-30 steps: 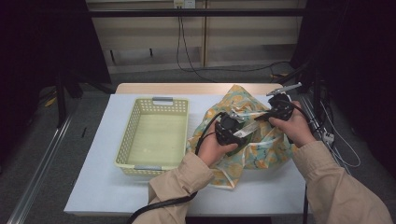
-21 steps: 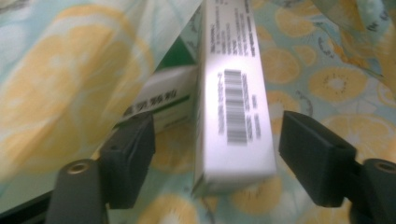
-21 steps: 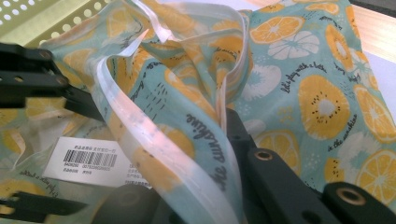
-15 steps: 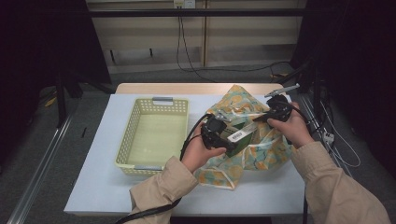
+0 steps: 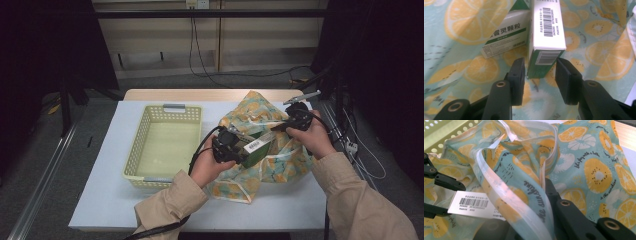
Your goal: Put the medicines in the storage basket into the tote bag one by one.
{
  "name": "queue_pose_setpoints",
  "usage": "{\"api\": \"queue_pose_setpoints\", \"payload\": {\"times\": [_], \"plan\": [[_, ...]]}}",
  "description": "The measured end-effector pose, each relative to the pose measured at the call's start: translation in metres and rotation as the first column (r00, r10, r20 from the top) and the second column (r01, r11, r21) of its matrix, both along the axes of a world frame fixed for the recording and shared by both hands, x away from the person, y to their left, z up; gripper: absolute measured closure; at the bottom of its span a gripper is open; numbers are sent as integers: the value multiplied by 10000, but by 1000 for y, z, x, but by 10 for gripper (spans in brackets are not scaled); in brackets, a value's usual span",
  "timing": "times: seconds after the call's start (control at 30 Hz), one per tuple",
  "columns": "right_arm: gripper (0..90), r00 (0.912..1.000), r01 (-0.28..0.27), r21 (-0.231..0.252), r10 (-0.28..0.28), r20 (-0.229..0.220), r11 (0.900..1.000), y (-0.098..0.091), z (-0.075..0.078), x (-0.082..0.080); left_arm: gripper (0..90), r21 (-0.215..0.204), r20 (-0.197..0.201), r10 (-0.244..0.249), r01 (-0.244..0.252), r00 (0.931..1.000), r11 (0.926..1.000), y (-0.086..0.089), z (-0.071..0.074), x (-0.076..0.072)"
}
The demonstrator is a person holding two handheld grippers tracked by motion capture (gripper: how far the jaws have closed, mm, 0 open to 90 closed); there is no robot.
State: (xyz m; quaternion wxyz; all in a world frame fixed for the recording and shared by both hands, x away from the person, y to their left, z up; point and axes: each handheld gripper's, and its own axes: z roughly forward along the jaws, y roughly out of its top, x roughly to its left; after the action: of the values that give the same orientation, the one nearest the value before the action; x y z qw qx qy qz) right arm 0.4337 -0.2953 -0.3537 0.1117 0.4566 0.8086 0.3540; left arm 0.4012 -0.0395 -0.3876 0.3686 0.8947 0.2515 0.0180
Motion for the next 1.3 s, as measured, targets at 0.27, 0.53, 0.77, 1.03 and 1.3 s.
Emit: {"api": "queue_pose_setpoints", "payload": {"times": [0.27,0.53,0.77,1.03,1.3], "plan": [[893,10000,9,31,-9,23,10000,-1,-1,-1,423,12,-13,-382,382,9993,9993,16,0,-19],[893,10000,58,-32,-58,0,10000,-2,-2,-1,275,-119,-33,-469,469,9989,9988,30,2,-32],[893,10000,88,-48,-88,-19,9999,-2,-2,-1,244,-94,-337,-614,611,9975,9981,36,-10,-41],[893,10000,89,-66,-90,-40,9999,-2,-3,0,245,487,-269,-901,914,9956,9946,35,-21,-48],[893,10000,75,-62,-75,9,10000,-2,-1,-1,426,869,-441,-850,886,9954,9923,31,-32,-47]]}}
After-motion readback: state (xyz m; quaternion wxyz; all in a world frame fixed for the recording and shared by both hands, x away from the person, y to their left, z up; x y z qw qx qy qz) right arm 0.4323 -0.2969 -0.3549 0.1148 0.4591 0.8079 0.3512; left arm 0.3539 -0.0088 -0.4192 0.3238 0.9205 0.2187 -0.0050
